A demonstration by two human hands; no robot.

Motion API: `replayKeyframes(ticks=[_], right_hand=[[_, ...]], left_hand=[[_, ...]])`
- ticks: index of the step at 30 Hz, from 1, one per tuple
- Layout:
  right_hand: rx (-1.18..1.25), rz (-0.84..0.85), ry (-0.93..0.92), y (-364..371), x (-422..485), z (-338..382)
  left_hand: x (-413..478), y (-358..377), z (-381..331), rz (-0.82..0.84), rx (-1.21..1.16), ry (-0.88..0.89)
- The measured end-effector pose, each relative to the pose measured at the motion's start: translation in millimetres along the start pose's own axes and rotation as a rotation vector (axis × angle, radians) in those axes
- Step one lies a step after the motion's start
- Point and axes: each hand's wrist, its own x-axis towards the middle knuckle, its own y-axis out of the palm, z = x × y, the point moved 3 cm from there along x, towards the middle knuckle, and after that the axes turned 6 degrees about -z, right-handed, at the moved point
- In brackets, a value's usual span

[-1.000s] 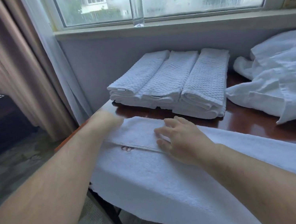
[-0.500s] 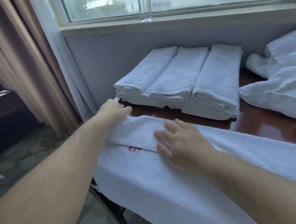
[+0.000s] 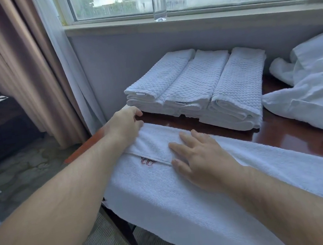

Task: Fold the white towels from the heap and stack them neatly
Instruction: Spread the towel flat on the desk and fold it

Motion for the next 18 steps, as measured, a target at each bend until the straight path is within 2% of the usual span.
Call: replayKeyframes(ticks=[2, 4, 6, 8, 11, 13, 16, 18], right_hand=[[0.007, 0.031, 0.016, -2.6, -5.8, 1.0], [0.005, 0.048, 0.096, -5.7, -18.3, -3.0], [-0.005, 0.008, 0.252, -14.1, -35.8, -17.1], [-0.025, -0.024, 0.384, -24.5, -53.8, -38.5], [0.027, 0.03, 0.459, -31.9, -78.2, -63.6], [0.053, 0.066, 0.443, -30.2, -96.1, -72.1], [0.067, 0.023, 0.419, -28.0, -119.9, -87.4], [0.115, -0.04, 0.442, -31.7, -128.8, -98.4]], left_hand=[[-8.6, -0.6, -12.4, -0.121, 0.181, 0.087], [-26.5, -0.5, -31.8, -0.184, 0.128, 0.182], [-50.7, 2.9, -52.2, -0.107, -0.03, 0.295], [-78.8, 10.3, -71.8, 0.044, -0.117, 0.445], [-113.4, 27.0, -90.9, 0.26, -0.05, 0.648], [-122.7, 36.9, -89.9, 0.334, 0.003, 0.673], [-123.1, 31.6, -84.9, 0.294, -0.166, 0.646], [-123.1, 24.2, -86.0, 0.185, -0.218, 0.743]])
